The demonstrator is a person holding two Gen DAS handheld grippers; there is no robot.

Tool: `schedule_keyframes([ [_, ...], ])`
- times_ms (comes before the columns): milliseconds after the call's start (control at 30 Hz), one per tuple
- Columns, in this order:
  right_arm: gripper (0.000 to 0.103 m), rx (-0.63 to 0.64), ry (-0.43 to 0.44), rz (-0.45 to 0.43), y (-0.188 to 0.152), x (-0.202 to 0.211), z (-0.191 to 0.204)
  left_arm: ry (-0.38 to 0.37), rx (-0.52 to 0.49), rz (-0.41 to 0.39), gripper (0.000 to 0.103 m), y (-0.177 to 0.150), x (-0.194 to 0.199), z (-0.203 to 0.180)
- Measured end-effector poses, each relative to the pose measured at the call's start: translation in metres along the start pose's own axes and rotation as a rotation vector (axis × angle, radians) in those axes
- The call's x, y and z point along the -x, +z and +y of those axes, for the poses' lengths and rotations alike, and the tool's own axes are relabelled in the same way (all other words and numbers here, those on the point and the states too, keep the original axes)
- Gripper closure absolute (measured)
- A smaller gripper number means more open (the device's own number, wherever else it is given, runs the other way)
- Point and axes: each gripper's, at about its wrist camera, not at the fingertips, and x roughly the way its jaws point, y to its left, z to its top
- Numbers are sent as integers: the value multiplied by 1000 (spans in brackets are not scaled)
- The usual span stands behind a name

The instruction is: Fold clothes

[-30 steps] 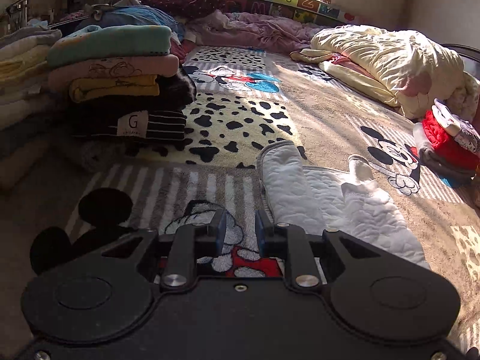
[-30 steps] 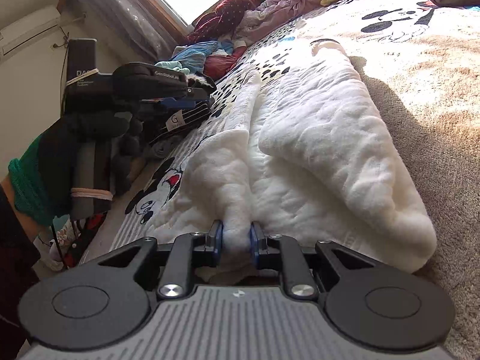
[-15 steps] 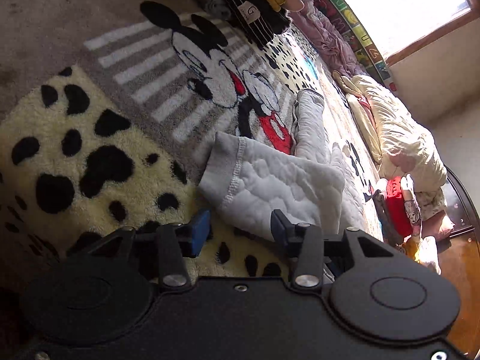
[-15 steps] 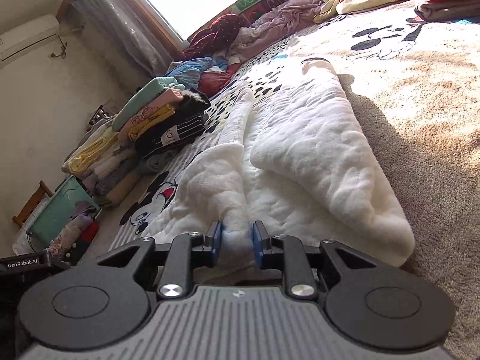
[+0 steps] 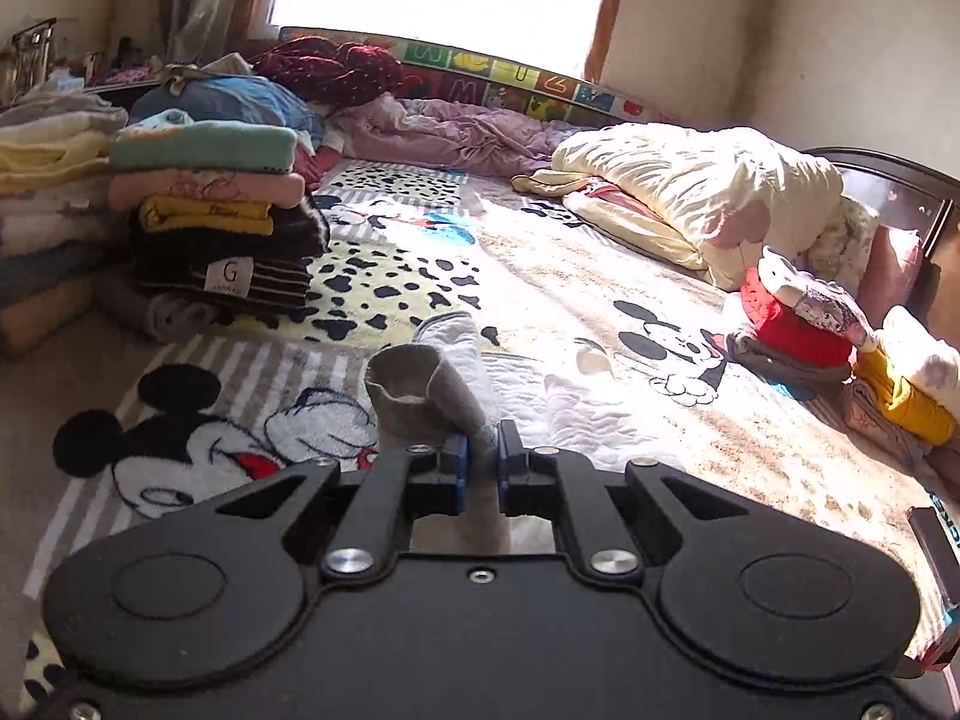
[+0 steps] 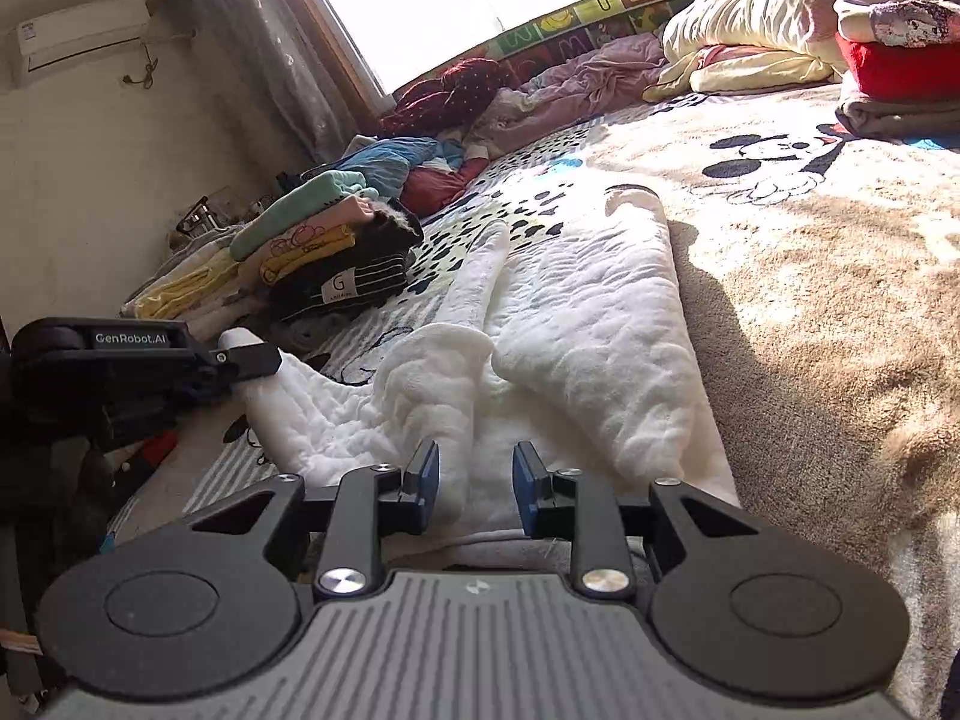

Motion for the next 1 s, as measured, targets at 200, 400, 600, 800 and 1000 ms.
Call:
schedule_keyframes([
  [200,74,199,73,-48,-3,17,35,-61,-298,-34,96,32,-14,-41],
  [400,73,500,102,-49,-26,7,80,-101,-473,-18,96,30,-26,-54],
  [600,70,697,70,-34,-43,-18,100,-116,-558,-10,96,24,-44,-55],
  [800,65,727,12,47,-49,-40,95,-101,-539,2,96,25,-83,-35],
  [1000,65,781,23,67,-58,-36,107,-142,-462,22,96,21,-129,-15],
])
